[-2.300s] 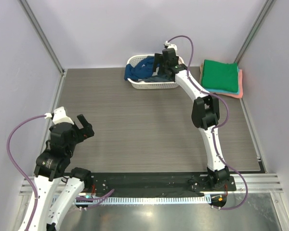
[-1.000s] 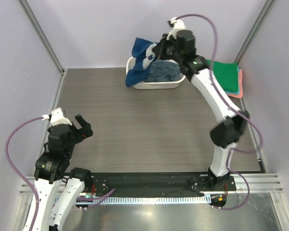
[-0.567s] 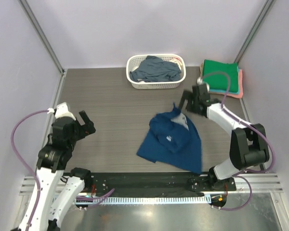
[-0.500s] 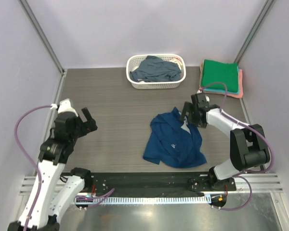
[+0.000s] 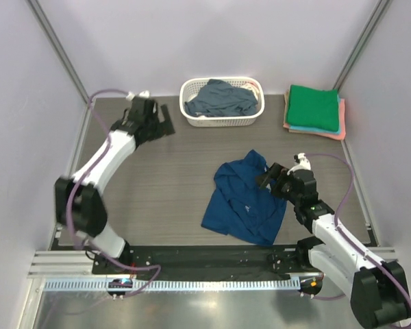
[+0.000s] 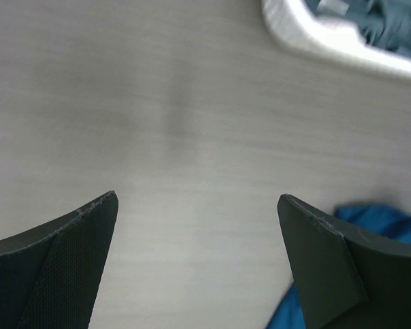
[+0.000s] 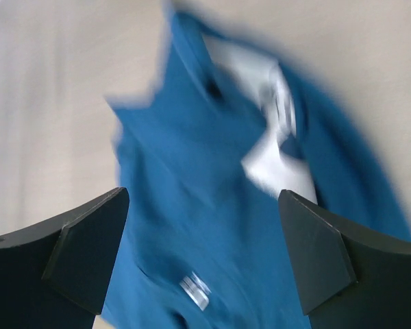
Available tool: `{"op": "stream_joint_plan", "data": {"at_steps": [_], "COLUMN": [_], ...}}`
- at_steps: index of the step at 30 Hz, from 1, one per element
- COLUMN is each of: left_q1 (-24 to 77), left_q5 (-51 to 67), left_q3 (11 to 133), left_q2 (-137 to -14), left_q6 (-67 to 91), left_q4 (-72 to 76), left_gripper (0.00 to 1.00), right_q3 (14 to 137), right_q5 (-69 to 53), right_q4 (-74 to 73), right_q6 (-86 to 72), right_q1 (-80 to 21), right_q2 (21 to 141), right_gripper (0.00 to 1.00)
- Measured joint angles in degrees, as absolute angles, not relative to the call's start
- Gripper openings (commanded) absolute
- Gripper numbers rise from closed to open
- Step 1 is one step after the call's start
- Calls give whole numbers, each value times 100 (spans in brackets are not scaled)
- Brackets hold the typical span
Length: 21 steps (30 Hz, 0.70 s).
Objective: Fold and stack the t-shirts
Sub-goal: Move the tshirt to the center of the board, then flatten the tshirt out
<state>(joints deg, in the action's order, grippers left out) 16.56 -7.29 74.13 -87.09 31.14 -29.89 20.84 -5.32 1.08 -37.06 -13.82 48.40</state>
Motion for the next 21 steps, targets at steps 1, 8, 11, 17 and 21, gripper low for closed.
{"op": "stream_joint_plan", "data": {"at_steps": [1,8,11,17,21], "left_q1": [1673,1704,1702,1702,1702], "left_q5": [-725,-738,-749,-740,-703], "left_q3": [7837,10943,12357,13992,14149], "left_q2": [-9164,-12105,-13351,-15036,-15111], "left_q6": [3114,3046,2958,3048,3328], "left_q4": [-2974,-2681,-2663,-2766,-2639], "left_gripper": [100,100,99,48,0], "right_q3": [1712,860,862,860,856], "right_q5": [-714,-1562,-1852,-2099,-2158], "right_q4": [353,1400,2137,2589,2764], "right_q6": [-3778,-4003,-4080,-4125,-4174], "right_q1": [-1391,-1415,-1415,-1413,-1411], "right_q2": [4807,4783,5043,5262,5262], "right_gripper": [97,99,99,99,99]}}
